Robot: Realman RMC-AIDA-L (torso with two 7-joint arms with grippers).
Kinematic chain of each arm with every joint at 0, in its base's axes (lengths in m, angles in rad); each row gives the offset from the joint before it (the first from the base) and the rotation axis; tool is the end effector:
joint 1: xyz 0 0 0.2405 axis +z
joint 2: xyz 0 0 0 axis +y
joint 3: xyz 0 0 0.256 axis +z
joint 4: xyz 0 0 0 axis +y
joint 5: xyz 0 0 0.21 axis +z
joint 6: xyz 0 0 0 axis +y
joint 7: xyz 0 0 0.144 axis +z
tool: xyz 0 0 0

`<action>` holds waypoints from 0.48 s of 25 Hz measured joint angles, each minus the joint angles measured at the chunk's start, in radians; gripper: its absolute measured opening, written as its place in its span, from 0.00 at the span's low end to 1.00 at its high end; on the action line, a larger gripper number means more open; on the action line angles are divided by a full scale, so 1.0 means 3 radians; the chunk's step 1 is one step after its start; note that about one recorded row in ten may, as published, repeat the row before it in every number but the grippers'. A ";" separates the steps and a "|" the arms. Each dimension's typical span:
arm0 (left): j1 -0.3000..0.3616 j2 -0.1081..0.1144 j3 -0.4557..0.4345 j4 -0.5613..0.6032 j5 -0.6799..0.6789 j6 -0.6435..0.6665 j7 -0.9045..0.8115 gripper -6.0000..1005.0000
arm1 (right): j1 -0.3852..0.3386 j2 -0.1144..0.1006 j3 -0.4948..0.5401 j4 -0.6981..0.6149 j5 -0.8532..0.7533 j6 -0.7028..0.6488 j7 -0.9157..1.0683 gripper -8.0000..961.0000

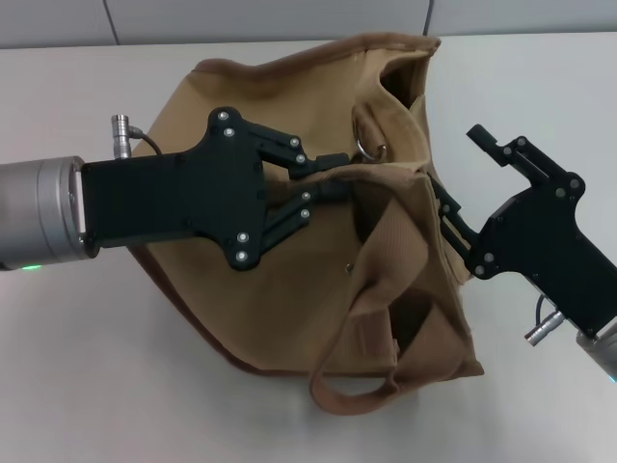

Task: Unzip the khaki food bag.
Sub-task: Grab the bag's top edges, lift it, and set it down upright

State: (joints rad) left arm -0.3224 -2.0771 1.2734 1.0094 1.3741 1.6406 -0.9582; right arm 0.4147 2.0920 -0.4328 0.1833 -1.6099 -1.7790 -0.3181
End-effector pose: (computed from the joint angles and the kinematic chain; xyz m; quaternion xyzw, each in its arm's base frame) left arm -0.1749 0.2877 0.0057 -0.9125 0.1473 -0.3620 0.1213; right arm 0.2553 0.2345 -0.0560 -0.7798 -0.1319 0.3742 0.4843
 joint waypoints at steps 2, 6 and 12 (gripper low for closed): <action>-0.0026 0.0000 0.0006 -0.0027 -0.0001 -0.0005 0.0000 0.09 | 0.0020 0.0000 0.0002 0.0078 -0.0009 0.0015 -0.0102 0.49; -0.0067 0.0001 0.0043 -0.0064 -0.0001 -0.0013 -0.0002 0.09 | 0.0102 0.0001 0.0004 0.0248 -0.0011 0.0126 -0.0331 0.47; -0.0089 0.0001 0.0116 -0.0066 -0.0007 -0.0031 -0.0002 0.09 | 0.0178 0.0001 0.0012 0.0311 -0.0011 0.0184 -0.0366 0.44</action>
State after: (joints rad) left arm -0.3491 -2.0769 1.3083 0.9894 1.3721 1.6312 -0.9588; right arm 0.4681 2.0923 -0.4291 0.2767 -1.6133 -1.7239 -0.4280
